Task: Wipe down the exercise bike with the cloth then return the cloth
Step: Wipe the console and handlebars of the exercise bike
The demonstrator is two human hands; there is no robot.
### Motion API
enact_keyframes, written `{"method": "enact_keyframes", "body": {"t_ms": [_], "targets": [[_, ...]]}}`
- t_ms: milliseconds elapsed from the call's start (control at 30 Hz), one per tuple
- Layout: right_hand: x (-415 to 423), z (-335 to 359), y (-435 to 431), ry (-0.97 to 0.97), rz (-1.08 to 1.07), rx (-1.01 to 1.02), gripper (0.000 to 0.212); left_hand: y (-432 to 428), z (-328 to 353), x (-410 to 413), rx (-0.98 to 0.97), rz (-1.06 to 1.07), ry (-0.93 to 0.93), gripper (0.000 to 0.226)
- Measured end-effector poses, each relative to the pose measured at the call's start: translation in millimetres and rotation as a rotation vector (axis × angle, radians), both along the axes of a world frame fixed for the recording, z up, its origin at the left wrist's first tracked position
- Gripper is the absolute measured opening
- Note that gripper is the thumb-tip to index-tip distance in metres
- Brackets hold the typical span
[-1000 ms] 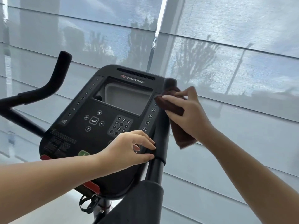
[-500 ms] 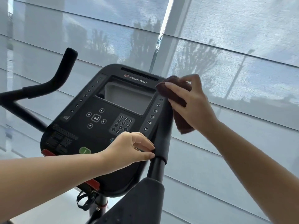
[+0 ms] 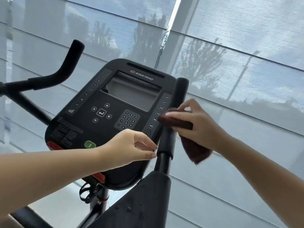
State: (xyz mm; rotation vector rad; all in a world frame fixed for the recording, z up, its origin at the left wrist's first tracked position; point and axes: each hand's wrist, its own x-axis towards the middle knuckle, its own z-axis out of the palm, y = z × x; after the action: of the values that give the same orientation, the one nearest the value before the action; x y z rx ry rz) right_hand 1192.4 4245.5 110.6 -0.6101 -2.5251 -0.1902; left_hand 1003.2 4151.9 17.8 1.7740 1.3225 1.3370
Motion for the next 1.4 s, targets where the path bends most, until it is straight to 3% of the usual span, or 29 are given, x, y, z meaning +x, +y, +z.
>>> {"method": "enact_keyframes", "body": {"t_ms": [100,233,400,600,700,867,1100,1233,1300,1400], "targets": [[-15.8,9.2,8.4,0.145,-0.136,0.047,0.038,-14.0,6.5,-2.5,0.037,0.01,0.136,0.014],[-10.3,-23.7,-12.3,0.026,-0.093,-0.21,0.039,-41.4,7.6,-1.3,0.062,-0.035,0.241,0.022],[15.2,-53.8,-70.4,0.041,0.063,-0.494,0.045,-76.3,6.2,4.9,0.078,-0.115,0.361,0.046],[24.8,-54.4,-100.3,0.225,0.056,-0.63,0.038,-118.6,-0.7,0.1,0.171,-0.083,0.634,0.07],[9.9,-54.6,-95.6,0.362,-0.059,-0.425,0.036,-136.9,-7.1,-1.2,0.181,-0.015,0.752,0.085],[-1.2,-83.3,-114.3,0.23,-0.097,-0.306,0.034,-158.5,-25.8,8.1,0.243,0.136,0.851,0.1],[26.4,-119.1,-159.5,0.277,0.016,-0.224,0.034,-168.7,-43.8,17.2,0.265,0.324,0.866,0.088],[21.3,-88.1,-143.6,0.308,0.084,-0.233,0.037,-171.1,-47.8,18.8,0.216,0.384,0.791,0.086],[2.1,-76.2,-131.6,0.346,0.025,-0.152,0.036,-173.9,-50.2,20.6,0.214,0.423,0.761,0.086],[-24.1,-82.2,-122.9,0.159,-0.121,-0.112,0.029,-179.6,-56.3,24.4,0.206,0.478,0.701,0.078]]}}
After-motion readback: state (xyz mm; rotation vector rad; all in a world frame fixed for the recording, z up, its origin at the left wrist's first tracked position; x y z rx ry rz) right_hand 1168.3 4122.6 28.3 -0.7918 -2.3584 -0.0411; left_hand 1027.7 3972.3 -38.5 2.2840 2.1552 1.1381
